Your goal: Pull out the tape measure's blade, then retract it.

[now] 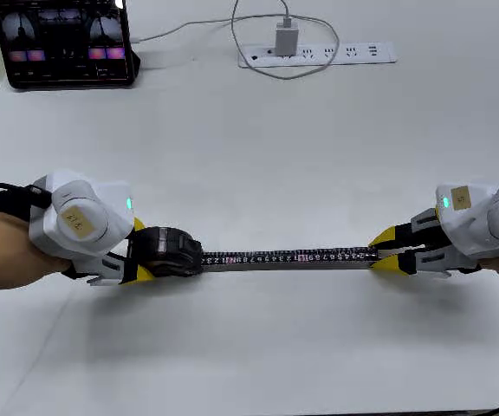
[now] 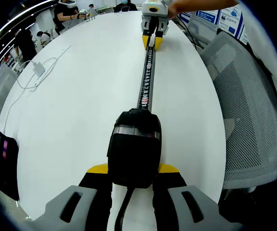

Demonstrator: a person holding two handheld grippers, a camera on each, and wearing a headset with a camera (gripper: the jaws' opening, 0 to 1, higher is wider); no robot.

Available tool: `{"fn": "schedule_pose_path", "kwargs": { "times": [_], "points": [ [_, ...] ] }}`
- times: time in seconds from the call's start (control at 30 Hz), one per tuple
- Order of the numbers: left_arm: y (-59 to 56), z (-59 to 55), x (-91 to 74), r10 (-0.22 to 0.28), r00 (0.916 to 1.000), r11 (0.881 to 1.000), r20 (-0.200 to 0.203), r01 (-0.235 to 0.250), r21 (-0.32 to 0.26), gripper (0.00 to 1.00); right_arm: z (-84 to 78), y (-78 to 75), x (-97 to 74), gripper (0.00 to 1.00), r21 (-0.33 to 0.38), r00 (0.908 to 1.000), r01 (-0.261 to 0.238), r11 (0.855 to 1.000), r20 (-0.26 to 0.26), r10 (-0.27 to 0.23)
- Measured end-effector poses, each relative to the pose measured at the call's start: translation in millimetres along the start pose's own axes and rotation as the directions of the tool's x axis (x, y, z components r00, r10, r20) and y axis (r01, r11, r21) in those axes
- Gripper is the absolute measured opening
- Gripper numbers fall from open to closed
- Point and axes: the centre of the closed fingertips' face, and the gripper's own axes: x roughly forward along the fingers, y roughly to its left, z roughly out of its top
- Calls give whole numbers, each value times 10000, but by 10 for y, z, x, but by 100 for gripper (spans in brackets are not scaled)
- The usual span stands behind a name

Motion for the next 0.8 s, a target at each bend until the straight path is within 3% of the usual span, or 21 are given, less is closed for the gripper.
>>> {"fn": "schedule_pose_path", "kwargs": {
  "times": [0.3,0.6,0.8],
  "points": [
    [-1,5,1,65,10000,10000,18,-65,-28,27,-16,-6,-11,8,-133,9999,-19,9999,-147,17],
    [3,27,-6,137,9994,9994,332,-127,-313,28,0,-17,8,10,-127,9995,57,9999,-298,-61],
    [6,28,-10,137,9997,9991,191,-129,-400,28,-14,-22,-2,11,-211,9991,126,9997,-411,-135]
  ]
}}
